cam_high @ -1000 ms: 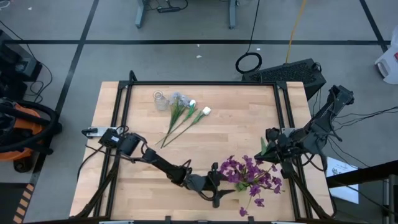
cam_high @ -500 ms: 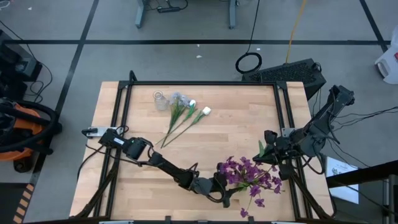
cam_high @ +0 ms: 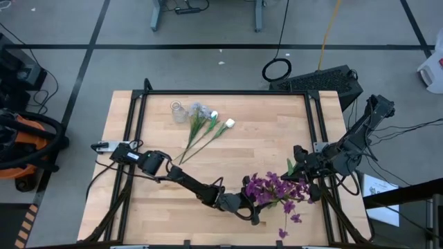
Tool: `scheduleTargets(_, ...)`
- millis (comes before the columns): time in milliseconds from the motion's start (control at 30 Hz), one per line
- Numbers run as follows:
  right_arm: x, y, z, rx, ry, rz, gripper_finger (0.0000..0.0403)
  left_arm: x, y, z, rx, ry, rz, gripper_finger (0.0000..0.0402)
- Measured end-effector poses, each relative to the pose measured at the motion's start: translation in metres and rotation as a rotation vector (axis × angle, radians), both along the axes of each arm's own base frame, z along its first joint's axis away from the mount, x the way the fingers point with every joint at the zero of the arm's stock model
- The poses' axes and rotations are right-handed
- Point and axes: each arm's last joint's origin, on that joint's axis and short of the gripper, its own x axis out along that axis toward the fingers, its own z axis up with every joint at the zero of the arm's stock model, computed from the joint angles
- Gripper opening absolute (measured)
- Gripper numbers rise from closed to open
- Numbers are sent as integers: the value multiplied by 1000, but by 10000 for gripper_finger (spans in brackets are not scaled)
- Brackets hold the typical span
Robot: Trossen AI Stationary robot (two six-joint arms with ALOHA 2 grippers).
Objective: Sort flowers into vase by color
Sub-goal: Put the black tulip into the green vase
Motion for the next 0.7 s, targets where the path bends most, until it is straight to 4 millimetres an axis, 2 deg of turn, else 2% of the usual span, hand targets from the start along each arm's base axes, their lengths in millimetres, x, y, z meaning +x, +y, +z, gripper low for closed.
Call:
scheduleTargets(433,0,1,0,-3,5,26,14,2,6,-1,8,5,44,217)
scheduleTargets(567,-1,0,-2,12,24,32,39,2,7,-1,8,5,47,217)
scheduleTargets(700,-4,-3,-3,58,57,25,85,2,7,-1,8,5,47,217)
